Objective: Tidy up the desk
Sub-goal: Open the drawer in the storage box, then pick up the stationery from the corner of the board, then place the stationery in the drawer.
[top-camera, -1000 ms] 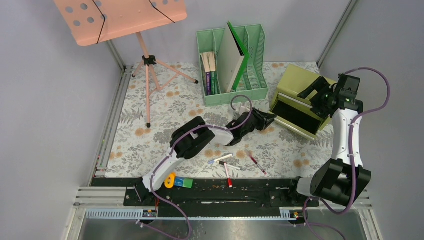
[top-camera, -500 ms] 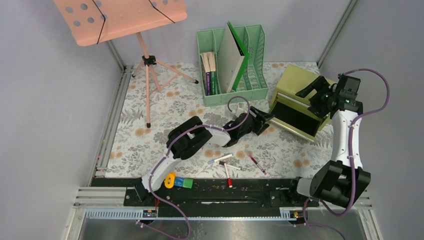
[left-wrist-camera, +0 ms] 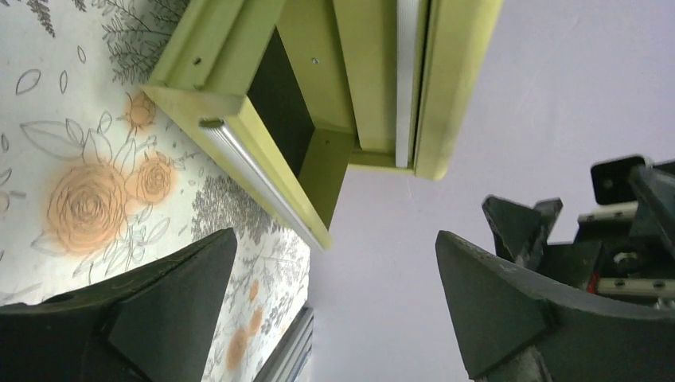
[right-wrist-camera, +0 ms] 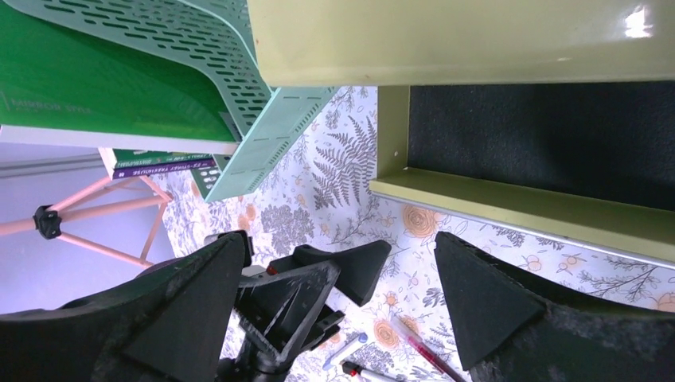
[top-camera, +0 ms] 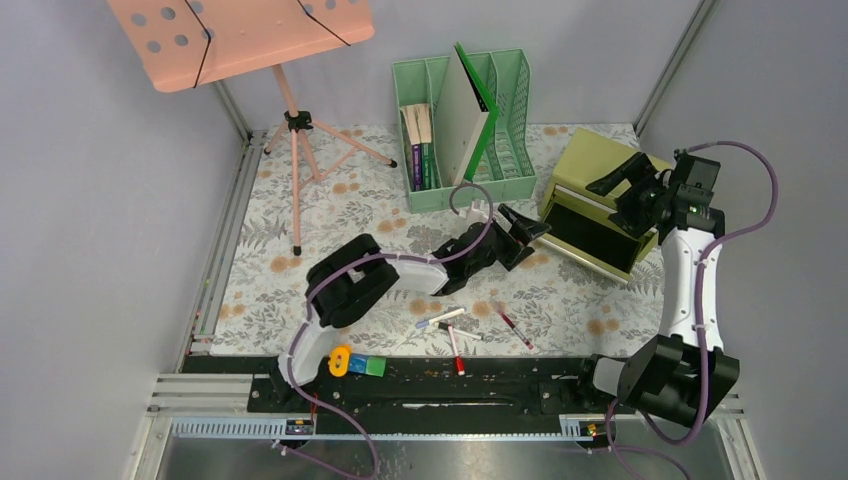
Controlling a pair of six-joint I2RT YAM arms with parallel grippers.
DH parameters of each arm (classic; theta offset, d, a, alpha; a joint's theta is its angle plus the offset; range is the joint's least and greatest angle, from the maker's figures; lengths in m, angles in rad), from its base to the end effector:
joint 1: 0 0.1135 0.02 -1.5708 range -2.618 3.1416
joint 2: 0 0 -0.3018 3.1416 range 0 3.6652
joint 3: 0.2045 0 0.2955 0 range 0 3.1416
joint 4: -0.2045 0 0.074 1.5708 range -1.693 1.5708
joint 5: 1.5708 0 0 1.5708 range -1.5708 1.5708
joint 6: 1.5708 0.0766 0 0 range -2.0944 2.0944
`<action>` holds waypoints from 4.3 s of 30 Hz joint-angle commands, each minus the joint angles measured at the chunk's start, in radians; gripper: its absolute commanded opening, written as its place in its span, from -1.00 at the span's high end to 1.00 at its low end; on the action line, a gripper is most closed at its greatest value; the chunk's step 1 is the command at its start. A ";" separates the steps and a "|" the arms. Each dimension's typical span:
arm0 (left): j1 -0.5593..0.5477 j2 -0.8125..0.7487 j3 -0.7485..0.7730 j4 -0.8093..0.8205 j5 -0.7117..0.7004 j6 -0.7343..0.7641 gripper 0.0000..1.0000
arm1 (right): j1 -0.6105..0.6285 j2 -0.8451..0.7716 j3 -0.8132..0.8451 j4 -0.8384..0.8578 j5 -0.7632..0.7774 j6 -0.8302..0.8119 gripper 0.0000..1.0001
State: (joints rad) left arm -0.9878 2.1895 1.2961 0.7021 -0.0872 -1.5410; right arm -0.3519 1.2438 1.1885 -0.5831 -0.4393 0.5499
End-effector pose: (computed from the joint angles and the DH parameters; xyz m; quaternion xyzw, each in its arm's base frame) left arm 0.3198 -0.4728 0.1429 -0.2371 0.7338 -0.5960 0.2238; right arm 0.3214 -0.0833 0.3578 0.2918 0.8274 0.2370 0.4173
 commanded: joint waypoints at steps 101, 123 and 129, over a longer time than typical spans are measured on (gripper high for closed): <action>0.231 -1.360 -0.648 -0.976 -0.237 0.646 -0.98 | 1.048 0.087 -0.199 -0.137 0.629 -0.155 1.00; 0.233 -1.363 -0.650 -0.945 -0.187 0.685 -0.98 | 0.859 -0.231 -0.318 0.059 0.410 -0.067 1.00; 0.233 -1.381 -0.667 -0.945 -0.195 0.678 -0.98 | 0.701 -0.257 -0.365 0.117 0.281 -0.012 1.00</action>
State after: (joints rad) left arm -0.7597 0.8371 0.6220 -0.2771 -0.2676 -0.8646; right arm 0.4278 1.0172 0.8429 -0.5468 -0.0246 0.4805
